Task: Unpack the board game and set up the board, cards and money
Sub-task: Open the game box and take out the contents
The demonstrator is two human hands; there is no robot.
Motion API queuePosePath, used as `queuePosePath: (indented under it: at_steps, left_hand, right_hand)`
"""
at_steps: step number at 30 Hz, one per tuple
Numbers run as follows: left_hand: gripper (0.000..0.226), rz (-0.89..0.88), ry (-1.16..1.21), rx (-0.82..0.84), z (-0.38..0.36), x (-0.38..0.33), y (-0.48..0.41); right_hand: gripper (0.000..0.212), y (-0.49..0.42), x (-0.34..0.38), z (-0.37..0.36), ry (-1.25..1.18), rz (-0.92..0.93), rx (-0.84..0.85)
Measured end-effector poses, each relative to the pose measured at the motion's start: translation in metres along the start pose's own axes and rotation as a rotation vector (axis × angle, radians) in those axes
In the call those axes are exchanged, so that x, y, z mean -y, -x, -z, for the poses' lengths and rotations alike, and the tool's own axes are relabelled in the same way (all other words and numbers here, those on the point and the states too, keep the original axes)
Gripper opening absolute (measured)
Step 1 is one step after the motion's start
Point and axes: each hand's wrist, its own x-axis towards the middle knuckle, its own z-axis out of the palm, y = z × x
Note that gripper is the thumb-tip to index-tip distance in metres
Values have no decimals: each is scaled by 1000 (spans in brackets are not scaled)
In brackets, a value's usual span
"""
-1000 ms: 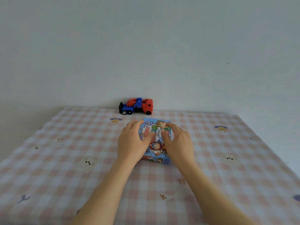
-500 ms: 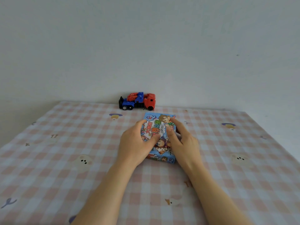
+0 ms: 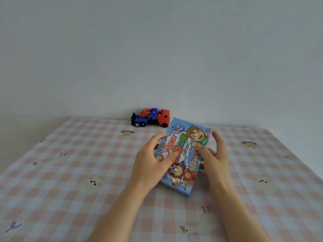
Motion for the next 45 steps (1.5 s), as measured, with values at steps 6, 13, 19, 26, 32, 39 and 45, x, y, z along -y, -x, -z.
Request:
queuePosePath:
  at_steps: [6,13,19,26,32,39,45]
  left_hand:
    - [53,20,54,-47,0,0,-2]
    - [56,59,139,-84,3,-4,-3]
    - [67,89,216,-82,4,-4,-4]
    - [86,137,309,4,-4,-9,-5]
    - [64,143,406,-156,5,-3,-10]
    - [45,132,452,-218,10,0,-14]
    - [47,152,473,-251,13,1,-15]
  right_hand:
    - [49,3,4,1,-6,1,-27]
    - [64,4,4,1,23,66,-48]
    - [69,4,7,-1,-47,75,-69]
    - [53,4,8,-1,-93,94,-62]
    - [5,-2,7,4,-112,24,-143]
    - [12,-6,7,10,-104,-28,-175]
    - [10,-6,9,12,-108,-55,-104]
